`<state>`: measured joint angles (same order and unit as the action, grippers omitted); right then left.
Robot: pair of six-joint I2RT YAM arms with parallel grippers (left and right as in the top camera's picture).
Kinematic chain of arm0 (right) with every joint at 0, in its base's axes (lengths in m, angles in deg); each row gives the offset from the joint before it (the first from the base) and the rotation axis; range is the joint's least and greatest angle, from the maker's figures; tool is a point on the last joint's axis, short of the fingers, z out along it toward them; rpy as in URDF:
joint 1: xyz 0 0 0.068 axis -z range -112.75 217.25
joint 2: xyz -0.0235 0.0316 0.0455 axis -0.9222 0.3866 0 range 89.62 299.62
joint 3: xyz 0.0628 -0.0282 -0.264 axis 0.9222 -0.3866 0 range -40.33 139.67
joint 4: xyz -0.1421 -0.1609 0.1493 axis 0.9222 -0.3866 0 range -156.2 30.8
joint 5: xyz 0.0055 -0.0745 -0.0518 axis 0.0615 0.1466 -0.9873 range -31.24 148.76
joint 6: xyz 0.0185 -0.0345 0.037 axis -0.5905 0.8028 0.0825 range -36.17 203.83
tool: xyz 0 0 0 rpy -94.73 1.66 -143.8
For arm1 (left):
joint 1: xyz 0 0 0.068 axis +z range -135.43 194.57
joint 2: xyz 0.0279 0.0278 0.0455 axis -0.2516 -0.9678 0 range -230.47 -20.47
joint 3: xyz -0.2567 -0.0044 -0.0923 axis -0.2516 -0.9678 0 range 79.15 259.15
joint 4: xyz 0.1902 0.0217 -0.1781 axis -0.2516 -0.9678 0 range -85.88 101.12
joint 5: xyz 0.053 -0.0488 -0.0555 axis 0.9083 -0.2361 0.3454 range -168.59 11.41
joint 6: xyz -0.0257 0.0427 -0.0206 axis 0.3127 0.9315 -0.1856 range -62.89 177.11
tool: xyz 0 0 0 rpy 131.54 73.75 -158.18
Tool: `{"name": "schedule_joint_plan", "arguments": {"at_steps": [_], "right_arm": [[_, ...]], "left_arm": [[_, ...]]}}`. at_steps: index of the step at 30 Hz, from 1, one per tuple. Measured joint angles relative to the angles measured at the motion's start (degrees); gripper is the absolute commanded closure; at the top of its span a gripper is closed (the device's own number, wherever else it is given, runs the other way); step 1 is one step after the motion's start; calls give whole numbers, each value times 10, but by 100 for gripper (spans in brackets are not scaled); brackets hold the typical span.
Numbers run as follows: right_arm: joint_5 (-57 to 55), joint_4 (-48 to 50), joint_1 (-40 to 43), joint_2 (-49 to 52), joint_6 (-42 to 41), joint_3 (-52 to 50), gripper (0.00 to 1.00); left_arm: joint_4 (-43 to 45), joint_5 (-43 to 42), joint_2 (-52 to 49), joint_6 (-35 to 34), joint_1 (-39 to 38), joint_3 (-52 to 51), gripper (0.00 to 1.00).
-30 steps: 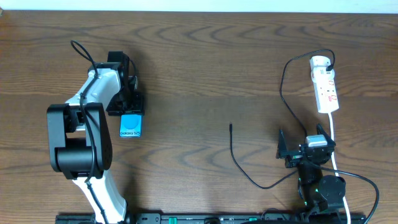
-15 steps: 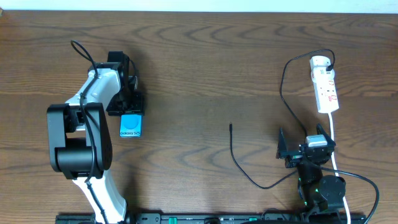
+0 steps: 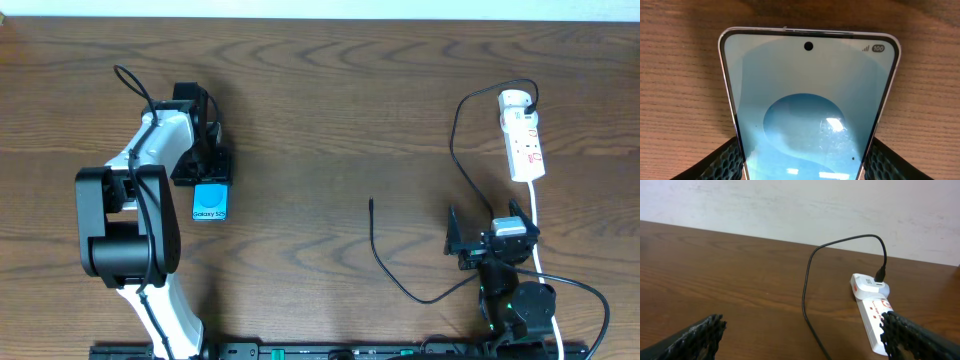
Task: Plug charger to phone and switch on socket
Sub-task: 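Close the left gripper on the phone's sides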
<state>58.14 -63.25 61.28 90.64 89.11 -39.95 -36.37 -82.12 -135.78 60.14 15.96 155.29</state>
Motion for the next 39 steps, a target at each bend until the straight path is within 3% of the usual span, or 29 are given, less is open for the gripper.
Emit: {"name": "schedule_joint_plan", "arguments": {"at_steps": [4,12,39], "right_arm": [[0,0,0,0,0,0,1],[0,0,0,0,0,0,1],[0,0,0,0,0,0,1]], "left_arm": [[0,0,0,0,0,0,77],[0,0,0,0,0,0,92],[-22,0,0,0,0,7,93]]}}
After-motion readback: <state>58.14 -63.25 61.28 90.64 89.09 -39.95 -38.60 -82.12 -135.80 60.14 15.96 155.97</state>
